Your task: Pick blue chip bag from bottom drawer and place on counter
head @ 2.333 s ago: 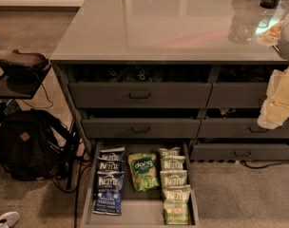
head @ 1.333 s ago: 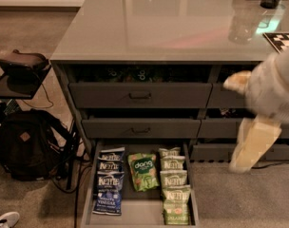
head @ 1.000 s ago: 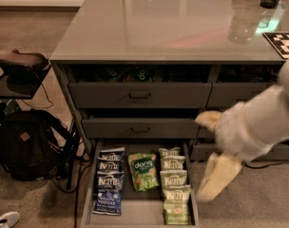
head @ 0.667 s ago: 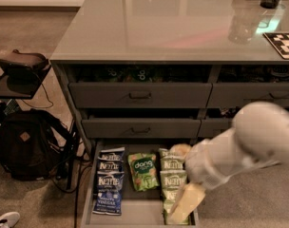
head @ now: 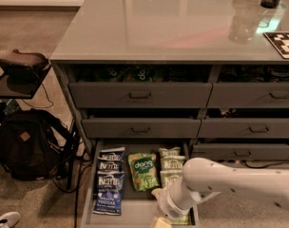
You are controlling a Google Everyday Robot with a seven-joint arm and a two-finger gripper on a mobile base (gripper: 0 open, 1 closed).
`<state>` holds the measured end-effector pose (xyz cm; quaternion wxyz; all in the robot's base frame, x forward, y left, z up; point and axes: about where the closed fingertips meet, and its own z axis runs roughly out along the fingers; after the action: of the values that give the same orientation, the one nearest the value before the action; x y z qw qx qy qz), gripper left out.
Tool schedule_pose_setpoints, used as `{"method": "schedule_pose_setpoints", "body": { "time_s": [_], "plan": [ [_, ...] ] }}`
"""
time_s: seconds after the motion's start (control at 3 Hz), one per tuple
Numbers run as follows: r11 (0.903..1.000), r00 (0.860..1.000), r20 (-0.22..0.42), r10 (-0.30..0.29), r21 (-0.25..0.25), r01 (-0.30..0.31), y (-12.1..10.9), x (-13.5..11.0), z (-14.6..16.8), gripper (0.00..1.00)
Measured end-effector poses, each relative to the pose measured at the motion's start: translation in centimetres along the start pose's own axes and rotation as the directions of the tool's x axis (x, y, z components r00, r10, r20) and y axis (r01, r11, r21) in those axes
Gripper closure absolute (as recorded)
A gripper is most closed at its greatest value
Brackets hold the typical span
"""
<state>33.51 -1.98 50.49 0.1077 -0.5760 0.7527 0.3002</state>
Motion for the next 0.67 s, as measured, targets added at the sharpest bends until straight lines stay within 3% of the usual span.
{"method": "schedule_pose_setpoints", "body": {
  "time_s": [0.33,0.67],
  "plan": [
    [0.9952,0.999,-0.005,0.041,0.089,-0.040,-6.0,0.5,4.4,0.00],
    [0.9887,0.999,0.028,0.033,0.145,-0.037,-7.7,-0.6,4.7,0.00]
  ]
}}
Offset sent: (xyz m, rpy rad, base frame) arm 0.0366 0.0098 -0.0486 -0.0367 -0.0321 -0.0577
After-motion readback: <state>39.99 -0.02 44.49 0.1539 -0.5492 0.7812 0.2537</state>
